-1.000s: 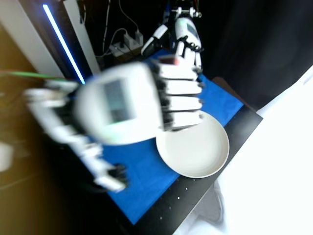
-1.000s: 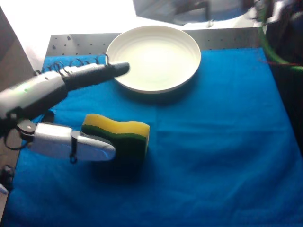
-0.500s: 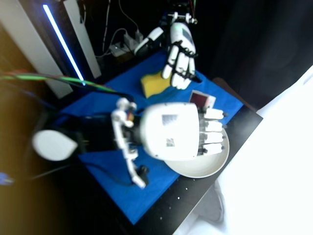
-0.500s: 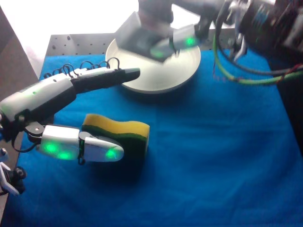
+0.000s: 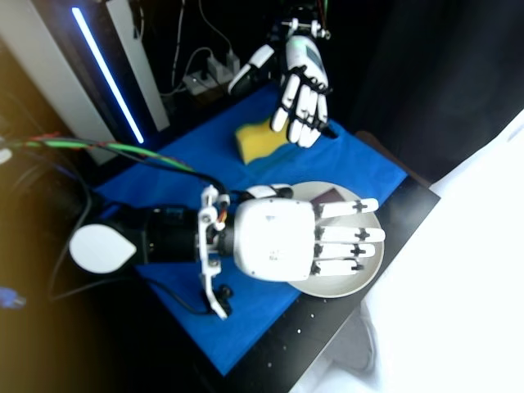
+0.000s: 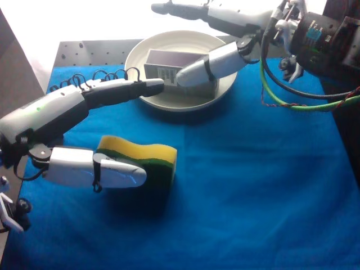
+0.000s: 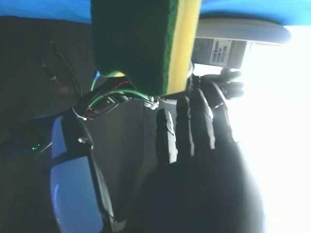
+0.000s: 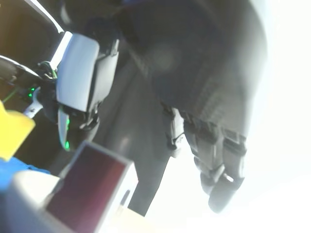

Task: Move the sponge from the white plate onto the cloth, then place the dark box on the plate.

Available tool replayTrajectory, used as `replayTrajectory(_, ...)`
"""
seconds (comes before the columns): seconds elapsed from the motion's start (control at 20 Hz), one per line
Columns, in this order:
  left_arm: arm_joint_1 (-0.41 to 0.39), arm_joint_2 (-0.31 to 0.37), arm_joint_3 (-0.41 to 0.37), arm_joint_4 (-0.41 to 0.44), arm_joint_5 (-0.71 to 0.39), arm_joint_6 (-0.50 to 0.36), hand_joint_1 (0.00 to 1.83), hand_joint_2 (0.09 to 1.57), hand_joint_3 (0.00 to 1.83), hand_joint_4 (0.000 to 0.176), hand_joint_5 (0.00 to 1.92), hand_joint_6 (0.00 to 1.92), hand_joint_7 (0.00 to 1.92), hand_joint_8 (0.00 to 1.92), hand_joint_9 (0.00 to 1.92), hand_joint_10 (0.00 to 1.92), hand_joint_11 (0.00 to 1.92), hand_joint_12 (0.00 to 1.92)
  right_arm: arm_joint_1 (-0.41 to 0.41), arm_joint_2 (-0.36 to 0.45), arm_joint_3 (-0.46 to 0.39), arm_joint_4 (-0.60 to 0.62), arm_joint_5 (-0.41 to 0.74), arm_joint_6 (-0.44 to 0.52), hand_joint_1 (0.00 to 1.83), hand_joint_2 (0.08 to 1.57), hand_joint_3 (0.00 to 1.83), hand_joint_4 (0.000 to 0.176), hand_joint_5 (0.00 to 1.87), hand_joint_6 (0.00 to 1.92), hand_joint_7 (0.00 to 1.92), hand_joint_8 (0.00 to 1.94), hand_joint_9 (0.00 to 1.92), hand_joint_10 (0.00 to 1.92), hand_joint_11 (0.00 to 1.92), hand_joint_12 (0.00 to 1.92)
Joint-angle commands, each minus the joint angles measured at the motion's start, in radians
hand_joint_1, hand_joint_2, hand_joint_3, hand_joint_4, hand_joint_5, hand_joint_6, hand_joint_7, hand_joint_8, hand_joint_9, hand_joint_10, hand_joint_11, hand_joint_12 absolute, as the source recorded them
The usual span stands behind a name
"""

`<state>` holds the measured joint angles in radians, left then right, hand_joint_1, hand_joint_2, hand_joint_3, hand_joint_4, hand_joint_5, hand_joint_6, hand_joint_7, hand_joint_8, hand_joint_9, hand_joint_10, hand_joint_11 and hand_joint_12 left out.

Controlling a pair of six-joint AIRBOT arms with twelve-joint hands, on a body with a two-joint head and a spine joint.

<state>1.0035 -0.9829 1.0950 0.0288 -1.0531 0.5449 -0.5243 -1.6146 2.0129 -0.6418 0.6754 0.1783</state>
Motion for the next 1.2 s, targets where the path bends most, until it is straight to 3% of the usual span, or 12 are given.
replayTrajectory(0.0,-0.001,-0.002,-0.005,-0.024,-0.133,-0.013,0.73,0.85,0.00,0.128,0.30,0.00,0.28,0.00,0.27,0.00,0.00,0.81,-0.005,0.021,0.004,0.092,0.181,0.018,0.61,0.76,0.00,0.176,0.00,0.00,0.00,0.00,0.00,0.00,0.01,0.04)
replayTrajectory(0.1,0.009,0.008,-0.005,-0.047,-0.168,-0.016,0.74,0.86,0.00,0.152,0.24,0.00,0.22,0.00,0.21,0.00,0.00,0.55,-0.043,0.097,-0.055,0.213,0.345,0.018,0.59,0.75,0.00,0.176,0.00,0.00,0.00,0.00,0.00,0.00,0.00,0.01)
replayTrajectory(0.25,0.033,0.038,-0.016,-0.097,-0.248,-0.012,0.67,0.92,0.00,0.081,0.22,0.00,0.24,0.00,0.23,0.00,0.03,0.56,-0.100,0.227,-0.186,0.339,0.525,-0.037,0.76,0.79,0.01,0.176,0.00,0.00,0.00,0.00,0.00,0.00,0.00,0.00)
replayTrajectory(0.35,0.095,0.066,-0.039,-0.205,-0.393,0.006,0.53,0.94,0.01,0.104,0.21,0.00,0.20,0.00,0.16,0.00,0.00,0.41,-0.194,0.351,-0.352,0.457,0.686,-0.141,0.62,0.76,0.00,0.176,0.00,0.00,0.00,0.00,0.00,0.00,0.00,0.00)
replayTrajectory(0.4,0.151,0.084,-0.063,-0.272,-0.492,0.014,0.49,0.95,0.01,0.055,0.12,0.00,0.13,0.00,0.12,0.00,0.00,0.35,-0.259,0.412,-0.431,0.517,0.779,-0.186,0.57,0.72,0.00,0.176,0.00,0.00,0.00,0.00,0.00,0.00,0.00,0.00)
replayTrajectory(0.55,0.292,0.129,-0.147,-0.380,-0.679,0.041,0.44,0.99,0.00,0.096,0.00,0.00,0.00,0.00,0.00,0.00,0.00,0.47,-0.458,0.494,-0.559,0.647,0.983,-0.195,0.54,0.89,0.01,0.171,0.00,0.00,0.00,0.00,0.00,0.00,0.00,0.00)
replayTrajectory(0.6,0.293,0.139,-0.167,-0.370,-0.679,0.067,0.39,0.99,0.00,0.132,0.00,0.00,0.00,0.00,0.00,0.00,0.00,0.42,-0.544,0.516,-0.612,0.705,1.061,-0.207,0.48,0.95,0.01,0.175,0.00,0.00,0.00,0.00,0.00,0.00,0.00,0.00)
replayTrajectory(0.7,0.290,0.135,-0.175,-0.357,-0.679,0.079,0.42,1.00,0.00,0.125,0.00,0.00,0.00,0.00,0.00,0.00,0.00,0.43,-0.659,0.559,-0.711,0.781,1.087,-0.267,0.81,0.93,0.00,0.176,0.06,0.02,0.00,0.00,0.00,0.00,0.00,0.00)
replayTrajectory(0.75,0.290,0.132,-0.178,-0.359,-0.679,0.079,0.41,0.99,0.00,0.102,0.00,0.00,0.00,0.00,0.00,0.00,0.00,0.49,-0.680,0.568,-0.737,0.791,1.087,-0.297,0.78,0.90,0.00,0.176,0.03,0.00,0.00,0.00,0.00,0.00,0.00,0.00)
replayTrajectory(0.9,0.289,0.113,-0.176,-0.356,-0.679,0.077,0.41,1.01,0.00,0.118,0.00,0.00,0.00,0.00,0.00,0.00,0.00,0.37,-0.727,0.560,-0.761,0.821,1.087,-0.312,0.67,0.87,0.00,0.176,0.00,0.00,0.00,0.00,0.00,0.00,0.00,0.00)
replayTrajectory(0.95,0.289,0.112,-0.179,-0.350,-0.679,0.073,0.41,1.04,0.01,0.105,0.00,0.00,0.00,0.00,0.00,0.00,0.00,0.31,-0.727,0.557,-0.761,0.823,1.087,-0.312,0.71,0.88,0.01,0.176,0.00,0.00,0.00,0.00,0.00,0.00,0.00,0.00)
replayTrajectory(1.15,0.164,0.101,-0.123,-0.289,-0.679,0.078,0.34,1.08,0.01,0.172,0.00,0.00,0.00,0.00,0.00,0.00,0.00,0.02,-0.696,0.565,-0.750,0.783,1.087,-0.312,0.78,0.91,0.01,0.176,0.06,0.02,0.01,0.00,0.00,0.00,0.00,0.00)
